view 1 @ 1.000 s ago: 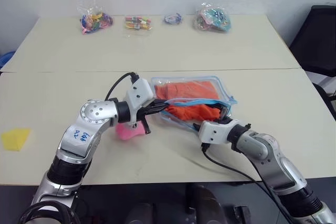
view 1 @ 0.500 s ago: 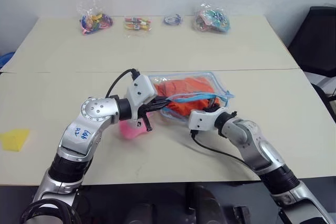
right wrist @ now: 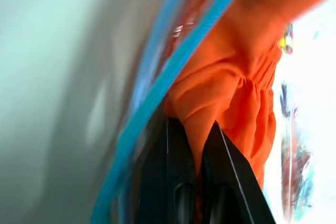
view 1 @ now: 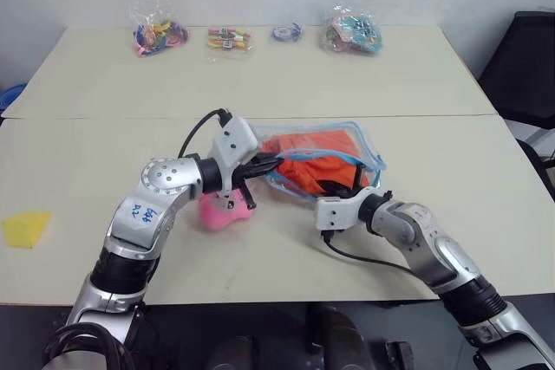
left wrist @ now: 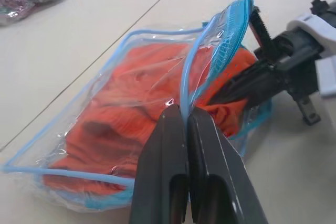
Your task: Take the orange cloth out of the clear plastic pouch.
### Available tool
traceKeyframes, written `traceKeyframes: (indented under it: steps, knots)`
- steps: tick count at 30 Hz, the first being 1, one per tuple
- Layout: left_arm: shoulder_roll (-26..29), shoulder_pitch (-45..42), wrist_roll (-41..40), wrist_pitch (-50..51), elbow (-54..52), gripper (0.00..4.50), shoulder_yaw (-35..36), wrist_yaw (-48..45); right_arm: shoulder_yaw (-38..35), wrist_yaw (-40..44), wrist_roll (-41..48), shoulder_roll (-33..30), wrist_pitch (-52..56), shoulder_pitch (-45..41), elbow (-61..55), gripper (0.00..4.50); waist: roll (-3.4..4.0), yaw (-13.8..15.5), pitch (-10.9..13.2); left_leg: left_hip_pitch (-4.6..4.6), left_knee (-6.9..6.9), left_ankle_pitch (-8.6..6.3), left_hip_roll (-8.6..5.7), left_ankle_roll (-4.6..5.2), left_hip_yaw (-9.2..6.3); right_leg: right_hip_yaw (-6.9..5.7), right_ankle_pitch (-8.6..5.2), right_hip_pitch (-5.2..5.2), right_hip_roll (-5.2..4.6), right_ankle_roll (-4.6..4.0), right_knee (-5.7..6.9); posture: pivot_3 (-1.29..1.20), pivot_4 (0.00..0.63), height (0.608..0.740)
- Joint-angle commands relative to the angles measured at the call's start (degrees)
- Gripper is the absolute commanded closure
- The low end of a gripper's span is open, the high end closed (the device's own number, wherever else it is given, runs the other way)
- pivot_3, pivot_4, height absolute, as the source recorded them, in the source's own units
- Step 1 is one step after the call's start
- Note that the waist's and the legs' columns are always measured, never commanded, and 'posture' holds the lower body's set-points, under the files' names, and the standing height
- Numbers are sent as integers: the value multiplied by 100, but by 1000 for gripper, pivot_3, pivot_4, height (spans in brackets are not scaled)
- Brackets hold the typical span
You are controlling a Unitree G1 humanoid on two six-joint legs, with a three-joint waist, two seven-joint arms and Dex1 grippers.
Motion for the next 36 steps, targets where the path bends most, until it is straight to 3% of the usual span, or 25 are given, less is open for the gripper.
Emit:
traceKeyframes:
  steps: [1, 6, 11, 13, 19, 27, 31, 36]
  knots:
    - [-143, -248, 209, -249, 269, 4500, -101, 127, 134, 242, -80, -233, -324, 274, -295, 4480, -2, 10, -1, 0, 0, 0, -1, 0, -2, -2, 0, 0, 0, 0, -1, 0, 150, 740]
    - [-139, -356, 593, -693, 601, 4500, -433, 7, -173, 271, 9, -443, -442, 456, -774, 4480, -2, 3, -1, -2, 0, 0, -1, 0, 1, -3, 1, -1, 0, 2, -3, 0, 150, 740]
    - [144, 15, 1034, -1323, 701, 4500, -788, -263, -926, 686, 713, -770, -275, 569, -1343, 4480, -1, -9, 0, -3, -1, 0, 0, 0, 7, 1, 2, -3, 1, 3, -3, 0, 150, 740]
    - [149, 130, 1080, -1420, 738, 4500, -781, -283, -1257, 1045, 1314, -893, -119, 580, -1587, 4480, -1, -8, 0, -2, -1, 0, 1, 0, 7, 0, 2, -4, 2, 3, -3, 0, 150, 740]
    - [-38, 108, 1203, -1580, 1075, 4500, -734, -137, -2333, 2995, 4486, -1803, 541, 900, -2386, 4480, 2, 78, 3, 0, 4, 1, 0, 5, 2, -4, 4, -3, 3, 7, -10, 0, 150, 740]
    - [-138, -6, 1246, -1749, 1330, 4500, -690, -238, -3573, 3801, 6538, -2720, 2218, 428, -2346, 4480, 2, 133, 4, -2, 4, -1, 0, 12, 14, 6, 12, 4, 3, 6, -10, 0, 150, 740]
    - [60, 106, 1049, -1690, 1145, 4500, -544, -513, -4098, 3941, 6635, -3032, 2375, -108, -1137, 4480, 2, 132, 4, -3, 4, -1, 1, 12, 18, 7, 13, 2, 3, 5, -10, 0, 150, 740]
    - [548, 331, 440, -1320, 392, 3226, -188, -1217, -3855, 3415, 5578, -3110, 1517, -829, 928, 4500, 1, 120, 5, -3, 1, -1, 2, 14, 27, 12, 14, -4, 2, 6, -12, 0, 150, 740]
